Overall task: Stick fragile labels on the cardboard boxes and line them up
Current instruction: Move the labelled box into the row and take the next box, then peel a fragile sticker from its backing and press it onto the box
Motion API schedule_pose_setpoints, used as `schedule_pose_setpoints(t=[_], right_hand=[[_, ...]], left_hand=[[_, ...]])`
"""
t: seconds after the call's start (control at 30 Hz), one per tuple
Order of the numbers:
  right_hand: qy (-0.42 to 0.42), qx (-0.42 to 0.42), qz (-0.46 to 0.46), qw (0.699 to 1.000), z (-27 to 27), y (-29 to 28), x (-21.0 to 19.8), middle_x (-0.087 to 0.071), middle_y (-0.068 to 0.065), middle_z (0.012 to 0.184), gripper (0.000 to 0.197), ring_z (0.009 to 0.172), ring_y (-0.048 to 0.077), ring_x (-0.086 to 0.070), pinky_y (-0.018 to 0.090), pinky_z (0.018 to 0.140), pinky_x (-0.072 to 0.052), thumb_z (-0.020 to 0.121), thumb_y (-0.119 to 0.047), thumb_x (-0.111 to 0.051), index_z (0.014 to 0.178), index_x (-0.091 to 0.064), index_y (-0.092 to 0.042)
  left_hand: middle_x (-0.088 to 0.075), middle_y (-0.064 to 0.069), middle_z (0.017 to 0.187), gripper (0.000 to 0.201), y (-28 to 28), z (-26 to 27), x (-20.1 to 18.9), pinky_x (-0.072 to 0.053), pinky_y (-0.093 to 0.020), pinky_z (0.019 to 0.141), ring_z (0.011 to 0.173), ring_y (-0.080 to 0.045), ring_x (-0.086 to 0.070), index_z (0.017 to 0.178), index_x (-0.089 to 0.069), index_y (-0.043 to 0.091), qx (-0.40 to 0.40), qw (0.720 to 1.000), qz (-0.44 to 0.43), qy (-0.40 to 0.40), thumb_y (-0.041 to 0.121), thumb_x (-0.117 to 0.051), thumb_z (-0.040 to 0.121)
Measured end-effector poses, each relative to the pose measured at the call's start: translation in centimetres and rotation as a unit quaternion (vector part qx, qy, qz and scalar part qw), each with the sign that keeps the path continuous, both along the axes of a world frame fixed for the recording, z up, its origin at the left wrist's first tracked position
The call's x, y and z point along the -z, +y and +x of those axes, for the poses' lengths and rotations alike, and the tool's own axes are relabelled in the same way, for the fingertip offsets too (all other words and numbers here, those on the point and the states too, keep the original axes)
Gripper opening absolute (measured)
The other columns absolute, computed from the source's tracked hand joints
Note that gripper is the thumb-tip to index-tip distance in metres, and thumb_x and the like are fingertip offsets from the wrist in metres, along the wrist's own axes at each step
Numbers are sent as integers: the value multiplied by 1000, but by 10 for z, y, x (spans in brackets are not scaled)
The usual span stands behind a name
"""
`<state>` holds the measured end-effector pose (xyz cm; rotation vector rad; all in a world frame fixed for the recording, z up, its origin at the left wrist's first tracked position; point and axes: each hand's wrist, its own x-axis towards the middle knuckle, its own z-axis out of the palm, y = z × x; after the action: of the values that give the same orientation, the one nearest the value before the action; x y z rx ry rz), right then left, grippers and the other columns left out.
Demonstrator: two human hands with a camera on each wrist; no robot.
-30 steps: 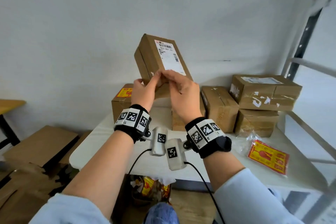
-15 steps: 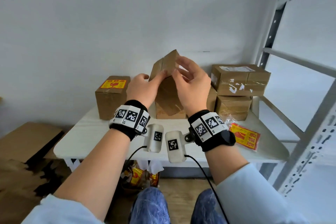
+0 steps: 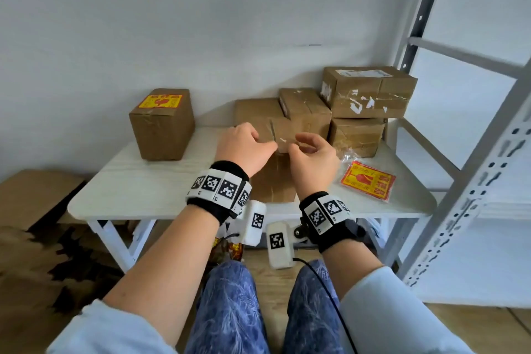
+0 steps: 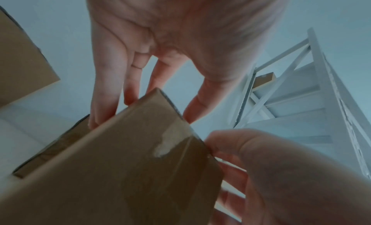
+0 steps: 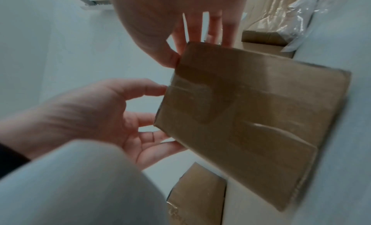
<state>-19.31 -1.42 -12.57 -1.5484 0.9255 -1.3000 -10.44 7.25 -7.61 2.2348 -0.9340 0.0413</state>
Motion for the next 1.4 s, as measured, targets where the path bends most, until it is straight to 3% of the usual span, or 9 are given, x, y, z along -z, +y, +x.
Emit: schedule_pose_setpoints(t=[0.2, 0.33, 0.43, 0.63, 0.77, 0.93, 1.13, 1.27, 1.4], right_hand=[[52, -1, -12, 999, 2, -2, 6, -73, -8, 82, 15, 79, 10, -69, 35, 73, -59, 76, -29, -67, 89, -75, -26], [54, -20, -37, 998, -5, -10, -2, -73, -10, 88, 16, 82, 8, -68, 32, 75, -59, 81, -21, -69, 96, -74, -23], [39, 5, -56, 998, -22, -26, -10, -73, -10, 91, 17, 85, 8, -67, 31, 78, -57, 82, -19, -68, 98, -74, -22], [31, 105, 3, 994, -78, -89, -9, -74, -7, 95, 22, 90, 11, -69, 38, 88, -57, 82, -22, -64, 102, -74, -21], [66, 129, 30, 989, -114, -118, -1, -71, 3, 117, 35, 106, 20, -67, 35, 94, -53, 87, -25, -64, 120, -68, -16], [106, 96, 133, 981, -130, -149, 12, -58, 6, 133, 51, 69, 6, -56, 23, 56, -44, 89, -21, -64, 139, -51, -17], [136, 66, 236, 960, -121, -169, 30, -52, 11, 136, 52, 111, 27, -59, 38, 84, -55, 85, -20, -67, 135, -50, -21], [130, 58, 246, 959, -118, -173, 37, -50, 10, 138, 52, 114, 28, -59, 44, 89, -57, 85, -22, -66, 134, -50, -23], [100, 59, 250, 961, -118, -175, 37, -53, 10, 136, 55, 106, 25, -61, 40, 91, -55, 88, -18, -66, 140, -47, -19]], left_hand=[[-61, 1, 97, 30, -6, 6, 8, -45, -31, 78, 97, -25, -59, 97, -59, 19, -21, 999, 25, 2, 42, -66, 79], [-60, -4, 117, 37, -11, -6, -10, -47, -35, 87, 108, -26, -58, 111, -63, 23, -23, 995, 66, -76, 44, -65, 80], [-59, -2, 118, 38, -25, -31, -28, -45, -34, 87, 109, -25, -57, 114, -63, 25, 13, 993, 13, -118, 45, -64, 82], [-66, 11, 98, 22, -76, -76, -33, -46, -25, 80, 94, -10, -61, 100, -68, 28, 141, 988, -53, -32, 42, -66, 84], [-70, 5, 105, 19, -133, -85, -5, -50, -30, 90, 99, -16, -64, 102, -71, 20, 176, 982, 44, 59, 32, -64, 88], [-63, -17, 126, 47, -193, -81, 25, -50, -35, 86, 111, -34, -62, 126, -58, 0, 153, 953, 246, 83, 32, -60, 92], [-63, -20, 125, 52, -217, -71, 54, -52, -40, 95, 113, -36, -62, 127, -57, -1, 107, 943, 306, 74, 39, -58, 94], [-71, -20, 111, 33, -223, -61, 66, -54, -34, 81, 100, -35, -69, 108, -67, -4, 129, 950, 266, 98, 24, -57, 93], [-68, -21, 113, 23, -220, -54, 68, -58, -50, 86, 100, -40, -69, 111, -60, 2, 154, 962, 126, 185, 13, -46, 96]])
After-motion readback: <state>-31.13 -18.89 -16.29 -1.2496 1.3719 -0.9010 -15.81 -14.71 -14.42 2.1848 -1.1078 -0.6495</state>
